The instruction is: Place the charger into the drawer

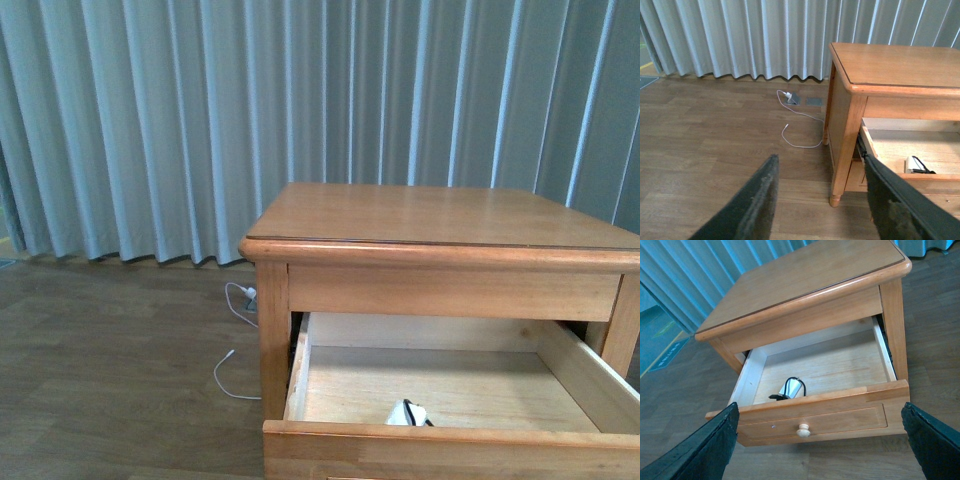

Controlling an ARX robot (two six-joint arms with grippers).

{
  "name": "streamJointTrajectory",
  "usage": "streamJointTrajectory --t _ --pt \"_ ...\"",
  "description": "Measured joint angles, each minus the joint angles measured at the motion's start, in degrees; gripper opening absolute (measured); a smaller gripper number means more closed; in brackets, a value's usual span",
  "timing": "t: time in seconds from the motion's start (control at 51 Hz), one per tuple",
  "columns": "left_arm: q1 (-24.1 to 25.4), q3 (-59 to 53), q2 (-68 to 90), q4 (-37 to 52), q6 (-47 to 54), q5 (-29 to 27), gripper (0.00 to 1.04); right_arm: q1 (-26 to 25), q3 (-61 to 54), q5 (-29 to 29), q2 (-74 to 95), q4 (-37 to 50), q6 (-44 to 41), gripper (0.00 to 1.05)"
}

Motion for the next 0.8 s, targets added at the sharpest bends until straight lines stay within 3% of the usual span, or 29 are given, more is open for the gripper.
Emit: streamJointTrajectory --t 0.274,0.451,0.568,0.627,0.803 --pt "12.8 -7.7 -6.8 0.5 0.2 12.5 0.05 0.0 0.0 0.0 0.0 0.0 0.0 0.97" --pt "17.9 -10.9 -9.5 0.9 0.2 17.7 0.04 0.0 0.0 0.0 0.0 0.0 0.0 0.97" --pt "25.3 -12.3 -11.1 0.9 0.3 26.2 0.04 0.0 0.0 0.0 0.0 0.0 0.0 0.97" --pt "27.4 -13.1 -11.7 1.0 0.3 26.3 0.04 0.0 0.0 0.0 0.0 0.0 0.0 0.97" --pt "27.6 -14.7 -12.8 1.4 0.3 26.9 0.04 0.0 0.0 -0.1 0.0 0.0 0.0 0.97"
